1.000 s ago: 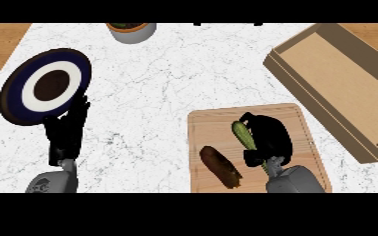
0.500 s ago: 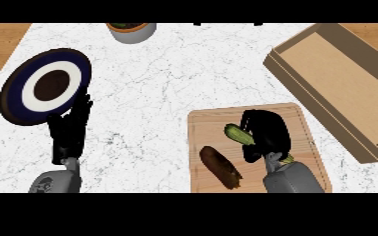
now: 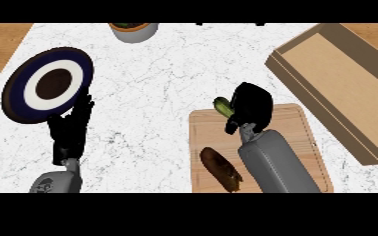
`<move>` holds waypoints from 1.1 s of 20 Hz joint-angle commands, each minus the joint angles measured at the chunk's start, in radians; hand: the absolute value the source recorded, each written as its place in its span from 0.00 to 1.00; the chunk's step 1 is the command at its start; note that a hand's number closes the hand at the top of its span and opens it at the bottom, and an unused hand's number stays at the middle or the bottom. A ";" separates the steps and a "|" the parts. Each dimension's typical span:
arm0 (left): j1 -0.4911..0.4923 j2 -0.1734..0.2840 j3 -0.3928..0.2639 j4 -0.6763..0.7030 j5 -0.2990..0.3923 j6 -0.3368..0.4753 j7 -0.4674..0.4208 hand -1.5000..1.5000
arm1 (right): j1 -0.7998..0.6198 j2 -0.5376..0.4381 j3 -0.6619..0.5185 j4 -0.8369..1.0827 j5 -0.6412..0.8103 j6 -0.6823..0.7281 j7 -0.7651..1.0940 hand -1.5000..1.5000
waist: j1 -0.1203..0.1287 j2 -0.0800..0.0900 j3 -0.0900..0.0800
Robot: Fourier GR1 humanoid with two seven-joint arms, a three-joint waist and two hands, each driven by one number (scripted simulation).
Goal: Pick the squash from the cutting board and place it in the cardboard box
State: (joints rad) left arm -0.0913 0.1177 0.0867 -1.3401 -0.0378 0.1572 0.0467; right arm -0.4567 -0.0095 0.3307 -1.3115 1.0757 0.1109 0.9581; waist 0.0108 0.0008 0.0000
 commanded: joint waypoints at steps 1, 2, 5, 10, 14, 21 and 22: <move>0.032 0.002 0.002 -0.027 0.007 -0.008 0.004 0.50 | -0.094 0.009 0.080 -0.098 -0.001 0.046 0.179 1.00 | -0.002 -0.004 0.000; -0.025 0.021 0.022 0.016 -0.002 0.001 -0.002 0.50 | -0.071 0.009 0.090 -0.104 0.035 0.028 0.146 1.00 | -0.008 -0.002 0.000; 0.005 -0.011 0.001 0.003 -0.004 0.010 -0.001 0.50 | -0.164 0.009 0.071 -0.182 0.058 0.085 0.225 1.00 | -0.007 -0.004 0.000; 0.011 -0.026 0.001 -0.001 -0.011 0.031 -0.007 0.50 | -0.242 0.009 -0.018 -0.382 0.130 0.223 0.267 1.00 | -0.019 -0.008 -0.001; -0.020 0.008 0.021 0.021 -0.007 0.014 0.003 0.50 | -0.281 -0.040 -0.115 -0.424 0.137 0.289 0.227 1.00 | -0.019 -0.005 -0.001; 0.045 0.005 0.001 -0.025 -0.015 0.002 -0.007 0.50 | -0.310 -0.136 -0.230 -0.433 0.180 0.341 0.137 1.00 | -0.011 -0.003 0.000; -0.018 0.008 0.029 0.054 -0.010 0.012 -0.034 0.50 | -0.245 -0.202 -0.275 -0.429 0.155 0.279 0.032 1.00 | -0.019 0.000 0.000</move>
State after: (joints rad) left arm -0.0710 0.1200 0.0974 -1.3379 -0.0486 0.1651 0.0300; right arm -0.7292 -0.1317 0.1344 -1.7386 1.2359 0.3708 1.0028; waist -0.0047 -0.0036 -0.0009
